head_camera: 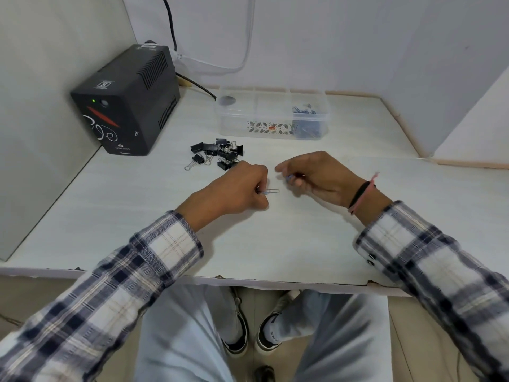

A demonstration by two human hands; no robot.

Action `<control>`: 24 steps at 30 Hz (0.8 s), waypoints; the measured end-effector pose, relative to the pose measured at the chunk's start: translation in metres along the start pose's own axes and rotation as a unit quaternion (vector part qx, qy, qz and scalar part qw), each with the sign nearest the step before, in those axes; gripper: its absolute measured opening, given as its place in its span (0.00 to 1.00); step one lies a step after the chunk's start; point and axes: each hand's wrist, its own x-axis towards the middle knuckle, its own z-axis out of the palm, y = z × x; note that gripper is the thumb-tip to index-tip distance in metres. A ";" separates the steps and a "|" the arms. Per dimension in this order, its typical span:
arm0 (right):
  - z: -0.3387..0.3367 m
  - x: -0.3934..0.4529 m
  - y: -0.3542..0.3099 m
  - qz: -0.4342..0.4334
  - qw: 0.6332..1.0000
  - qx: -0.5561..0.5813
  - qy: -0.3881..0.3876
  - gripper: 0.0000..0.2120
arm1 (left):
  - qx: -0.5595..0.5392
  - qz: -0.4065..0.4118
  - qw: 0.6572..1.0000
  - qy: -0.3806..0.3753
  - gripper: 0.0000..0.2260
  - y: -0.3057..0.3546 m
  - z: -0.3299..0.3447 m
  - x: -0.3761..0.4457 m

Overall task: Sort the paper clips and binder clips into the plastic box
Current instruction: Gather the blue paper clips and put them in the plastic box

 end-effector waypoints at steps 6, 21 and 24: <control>-0.014 0.005 0.012 0.158 0.880 0.446 -0.035 0.07 | 0.001 0.010 1.000 -0.008 0.10 -0.002 0.004 -0.001; 0.011 -0.007 0.014 -0.171 0.868 -0.467 0.010 0.03 | 0.006 0.022 1.000 -0.012 0.11 -0.004 0.004 -0.001; 0.015 -0.007 0.015 -0.162 0.856 -0.491 0.009 0.05 | 0.009 0.019 1.000 -0.016 0.10 -0.004 0.003 -0.001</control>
